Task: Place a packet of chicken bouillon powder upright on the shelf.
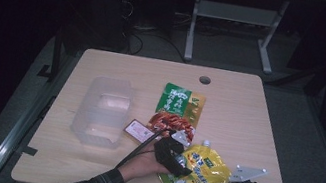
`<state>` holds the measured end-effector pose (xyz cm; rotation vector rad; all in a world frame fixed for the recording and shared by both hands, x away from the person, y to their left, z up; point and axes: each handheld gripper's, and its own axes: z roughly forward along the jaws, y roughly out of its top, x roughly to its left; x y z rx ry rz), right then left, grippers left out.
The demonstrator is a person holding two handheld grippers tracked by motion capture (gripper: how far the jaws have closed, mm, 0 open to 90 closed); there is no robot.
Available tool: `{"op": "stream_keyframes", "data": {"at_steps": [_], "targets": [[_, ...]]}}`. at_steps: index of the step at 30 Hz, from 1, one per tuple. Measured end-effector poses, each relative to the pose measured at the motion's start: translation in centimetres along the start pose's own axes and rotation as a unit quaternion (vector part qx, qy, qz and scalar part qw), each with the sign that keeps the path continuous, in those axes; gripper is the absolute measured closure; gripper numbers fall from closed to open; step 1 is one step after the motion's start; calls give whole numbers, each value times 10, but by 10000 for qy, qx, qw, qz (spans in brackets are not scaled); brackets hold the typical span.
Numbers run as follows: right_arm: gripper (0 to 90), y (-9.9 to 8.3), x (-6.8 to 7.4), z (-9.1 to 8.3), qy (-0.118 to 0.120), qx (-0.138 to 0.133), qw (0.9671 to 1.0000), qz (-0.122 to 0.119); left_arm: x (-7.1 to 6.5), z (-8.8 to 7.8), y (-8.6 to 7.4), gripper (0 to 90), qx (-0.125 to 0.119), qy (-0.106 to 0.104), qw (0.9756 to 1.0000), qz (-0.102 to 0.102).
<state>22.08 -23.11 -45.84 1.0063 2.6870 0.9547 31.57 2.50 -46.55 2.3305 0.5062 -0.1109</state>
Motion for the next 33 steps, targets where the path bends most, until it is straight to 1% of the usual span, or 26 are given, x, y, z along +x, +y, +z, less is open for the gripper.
{"op": "stream_keyframes", "data": {"at_steps": [2,4,5,6,7,8,12,14,15,16,17,19,20,21,24,25,29,30,31,32,33], "targets": [[900,0,0,1,13,29,10000,-9,0,0,0,176,-18,-48,10000,5],[900,0,0,1,23,10,10000,-2,0,-1,0,205,-34,-45,10000,-11],[900,1,0,2,15,2,10000,15,1,-1,0,229,-25,-54,10000,-13],[900,1,0,2,26,1,10000,10,1,-1,0,259,-19,-113,9999,-26],[900,2,1,3,70,-9,10000,-5,1,-2,1,303,13,-145,9999,20],[900,2,2,4,89,10,10000,-9,1,-1,1,330,1,-150,9999,9],[900,3,3,4,70,-5,10000,-22,4,-2,1,441,-24,-230,9996,-140],[900,3,3,4,63,-2,10000,-22,6,-3,0,520,-36,-319,9992,-248],[900,3,3,5,59,-2,10000,-2,7,-3,0,559,-42,-410,9986,-322],[900,4,3,5,47,5,10000,-34,8,-2,-1,613,-27,-520,9978,-411],[900,4,4,5,49,2,10000,-24,9,-3,-1,630,-68,-534,9977,-406],[900,4,3,5,64,-9,10000,-11,10,-5,-1,716,-100,-596,9972,-439],[900,4,3,5,64,-15,10000,-19,10,-6,-1,767,-111,-630,9972,-399],[900,4,3,6,64,-18,10000,-21,9,-7,-1,799,-130,-655,9970,-379],[900,4,3,6,77,-19,10000,-14,6,-9,0,835,-123,-614,9976,-294],[900,4,2,6,86,-26,10000,-15,6,-9,0,840,-132,-598,9978,-252],[900,4,1,5,126,-25,9999,-4,4,-14,0,851,-196,-527,9982,-195],[900,4,0,5,142,-14,9999,18,4,-15,0,853,-248,-485,9983,-192],[900,4,-1,4,121,-46,9999,-19,5,-17,0,855,-287,-471,9982,-218],[900,4,-2,3,116,-98,9999,12,6,-20,-1,856,-396,-482,9977,-273],[898,5,-2,1,134,-137,9998,46,6,-22,-1,857,-456,-489,9973,-305]]}}
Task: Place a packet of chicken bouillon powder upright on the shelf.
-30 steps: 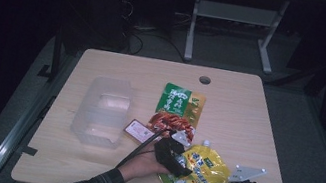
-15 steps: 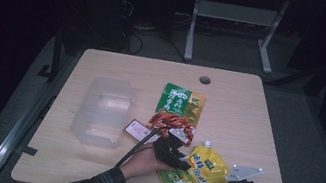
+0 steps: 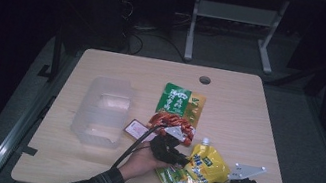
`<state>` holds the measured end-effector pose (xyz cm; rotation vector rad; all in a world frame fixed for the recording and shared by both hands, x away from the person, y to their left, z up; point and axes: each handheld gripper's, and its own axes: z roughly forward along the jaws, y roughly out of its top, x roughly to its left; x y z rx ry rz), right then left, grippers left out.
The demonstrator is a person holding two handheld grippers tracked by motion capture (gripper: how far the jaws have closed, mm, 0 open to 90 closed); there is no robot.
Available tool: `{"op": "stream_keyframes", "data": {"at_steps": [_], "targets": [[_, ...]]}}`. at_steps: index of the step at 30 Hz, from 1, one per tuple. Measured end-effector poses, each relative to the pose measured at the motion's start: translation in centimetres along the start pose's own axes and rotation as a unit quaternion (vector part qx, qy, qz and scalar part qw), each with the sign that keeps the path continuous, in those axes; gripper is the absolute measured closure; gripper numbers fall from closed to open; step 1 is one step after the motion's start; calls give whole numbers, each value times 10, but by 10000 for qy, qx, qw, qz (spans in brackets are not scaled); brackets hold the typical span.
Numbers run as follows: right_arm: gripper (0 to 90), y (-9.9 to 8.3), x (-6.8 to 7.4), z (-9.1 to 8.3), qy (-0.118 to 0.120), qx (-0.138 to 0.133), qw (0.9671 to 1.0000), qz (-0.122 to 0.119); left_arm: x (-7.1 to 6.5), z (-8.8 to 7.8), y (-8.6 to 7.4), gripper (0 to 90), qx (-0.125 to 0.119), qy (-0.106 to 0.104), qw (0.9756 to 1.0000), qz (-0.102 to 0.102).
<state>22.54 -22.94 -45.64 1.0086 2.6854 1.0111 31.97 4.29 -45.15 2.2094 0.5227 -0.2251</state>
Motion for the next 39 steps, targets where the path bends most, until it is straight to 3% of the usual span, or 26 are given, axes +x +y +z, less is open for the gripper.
{"op": "stream_keyframes", "data": {"at_steps": [5,10,12,14,18,21,24,32,35,36,37,39], "targets": [[803,2,-1,-5,32,-174,9998,95,0,-17,4,860,-374,135,9992,-57],[561,3,-3,-7,57,-421,9985,348,1,-38,9,865,-772,224,9967,-69],[455,5,-5,-7,11,-585,9973,445,-1,-45,11,866,-934,263,9953,-45],[403,9,-8,-6,84,-771,9951,609,-1,-52,12,866,-1021,242,9945,-27],[328,18,-14,-1,240,-1042,9925,585,-5,-61,14,866,-1236,183,9922,18],[303,25,-16,1,510,-1363,9871,660,-8,-67,15,865,-1307,277,9910,98],[291,33,-16,0,739,-1755,9790,727,-9,-73,14,865,-1374,306,9899,145],[327,58,-16,16,1104,-1966,9724,598,-7,-88,7,865,-1609,365,9863,57],[359,66,-15,19,1211,-2058,9691,624,-5,-95,2,865,-1729,383,9842,-7],[366,68,-16,20,1280,-2160,9659,638,-5,-96,1,864,-1744,375,9840,-33],[372,69,-15,20,1305,-2173,9650,670,-5,-98,-1,864,-1767,391,9835,-32],[455,73,-15,21,1327,-2233,9636,636,-6,-99,-2,864,-1779,394,9833,-34]]}}
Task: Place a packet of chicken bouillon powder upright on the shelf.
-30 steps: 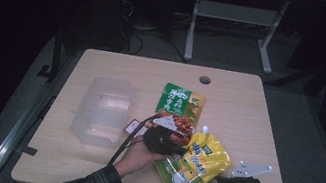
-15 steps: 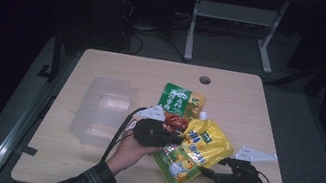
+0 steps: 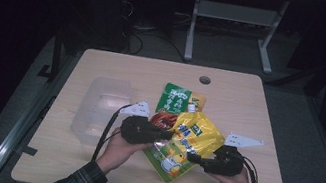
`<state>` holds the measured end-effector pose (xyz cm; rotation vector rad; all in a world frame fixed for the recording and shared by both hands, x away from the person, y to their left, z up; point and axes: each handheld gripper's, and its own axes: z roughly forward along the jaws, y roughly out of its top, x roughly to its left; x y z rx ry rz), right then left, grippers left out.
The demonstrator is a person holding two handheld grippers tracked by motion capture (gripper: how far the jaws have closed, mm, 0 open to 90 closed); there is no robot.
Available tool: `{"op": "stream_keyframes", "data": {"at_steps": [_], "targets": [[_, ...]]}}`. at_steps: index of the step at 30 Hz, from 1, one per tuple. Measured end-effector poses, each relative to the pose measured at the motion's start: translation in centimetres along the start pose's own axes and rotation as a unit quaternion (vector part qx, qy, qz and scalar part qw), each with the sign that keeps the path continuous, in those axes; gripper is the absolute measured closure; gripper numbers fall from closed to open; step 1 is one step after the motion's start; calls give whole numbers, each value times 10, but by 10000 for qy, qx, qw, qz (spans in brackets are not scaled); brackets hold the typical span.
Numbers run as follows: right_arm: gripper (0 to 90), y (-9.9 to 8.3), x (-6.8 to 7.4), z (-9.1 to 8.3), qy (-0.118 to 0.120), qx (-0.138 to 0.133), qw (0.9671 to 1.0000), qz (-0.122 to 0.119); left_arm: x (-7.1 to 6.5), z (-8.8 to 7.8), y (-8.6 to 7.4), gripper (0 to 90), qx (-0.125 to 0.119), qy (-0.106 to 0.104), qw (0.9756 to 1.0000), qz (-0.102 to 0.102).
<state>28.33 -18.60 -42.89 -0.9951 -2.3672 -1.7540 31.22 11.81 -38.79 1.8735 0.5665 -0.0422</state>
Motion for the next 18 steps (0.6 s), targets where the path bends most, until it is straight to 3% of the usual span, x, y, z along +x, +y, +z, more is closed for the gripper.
{"op": "stream_keyframes", "data": {"at_steps": [11,14,18], "targets": [[818,9,1,-3,101,-131,9997,-196,-4,3,-2,859,61,-20,9999,106],[886,10,1,-5,37,-27,9994,-344,-6,6,-3,854,117,-18,9998,155],[898,13,2,-10,-33,75,9988,-485,-7,9,-4,831,228,64,9993,280]]}}
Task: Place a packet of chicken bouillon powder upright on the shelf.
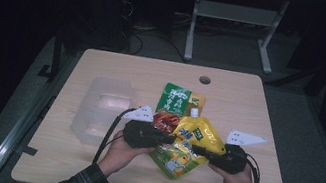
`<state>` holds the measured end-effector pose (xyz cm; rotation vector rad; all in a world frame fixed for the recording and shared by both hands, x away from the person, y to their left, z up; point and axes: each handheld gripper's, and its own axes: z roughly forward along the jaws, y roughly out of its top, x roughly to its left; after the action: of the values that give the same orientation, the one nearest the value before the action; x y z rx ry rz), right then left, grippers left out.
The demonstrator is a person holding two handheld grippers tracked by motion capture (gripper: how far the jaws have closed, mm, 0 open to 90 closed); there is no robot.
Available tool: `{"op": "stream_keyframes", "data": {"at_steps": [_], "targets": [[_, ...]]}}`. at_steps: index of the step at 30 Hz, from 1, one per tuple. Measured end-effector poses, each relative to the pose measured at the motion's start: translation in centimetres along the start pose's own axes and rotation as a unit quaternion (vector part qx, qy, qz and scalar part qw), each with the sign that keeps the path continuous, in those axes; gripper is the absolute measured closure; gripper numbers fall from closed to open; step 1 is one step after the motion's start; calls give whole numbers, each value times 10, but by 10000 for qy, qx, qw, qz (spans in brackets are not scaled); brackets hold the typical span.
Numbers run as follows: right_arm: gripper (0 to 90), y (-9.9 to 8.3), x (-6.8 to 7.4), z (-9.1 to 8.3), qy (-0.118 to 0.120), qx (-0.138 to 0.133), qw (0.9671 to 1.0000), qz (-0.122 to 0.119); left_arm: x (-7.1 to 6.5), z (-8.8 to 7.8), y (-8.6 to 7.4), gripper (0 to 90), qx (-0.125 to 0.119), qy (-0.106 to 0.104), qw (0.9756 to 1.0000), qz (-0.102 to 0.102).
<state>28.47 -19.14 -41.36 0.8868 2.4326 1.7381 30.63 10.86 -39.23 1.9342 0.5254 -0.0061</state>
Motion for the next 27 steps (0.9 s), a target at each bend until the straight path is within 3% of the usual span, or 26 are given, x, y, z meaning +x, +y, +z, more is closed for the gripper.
{"op": "stream_keyframes", "data": {"at_steps": [6,8,15,23,27], "targets": [[900,4,3,-5,20,93,9998,-157,-3,2,1,736,191,214,9994,182],[900,7,5,-6,68,148,9996,-245,-5,2,1,631,321,334,9987,233],[900,15,8,-14,-34,251,9991,-348,-10,-5,-4,389,550,539,9961,433],[900,27,11,-18,-19,242,9991,-350,-24,-10,-22,261,855,508,9928,667],[900,34,10,-15,-92,271,9990,-338,-28,-13,-31,228,930,540,9925,581]]}}
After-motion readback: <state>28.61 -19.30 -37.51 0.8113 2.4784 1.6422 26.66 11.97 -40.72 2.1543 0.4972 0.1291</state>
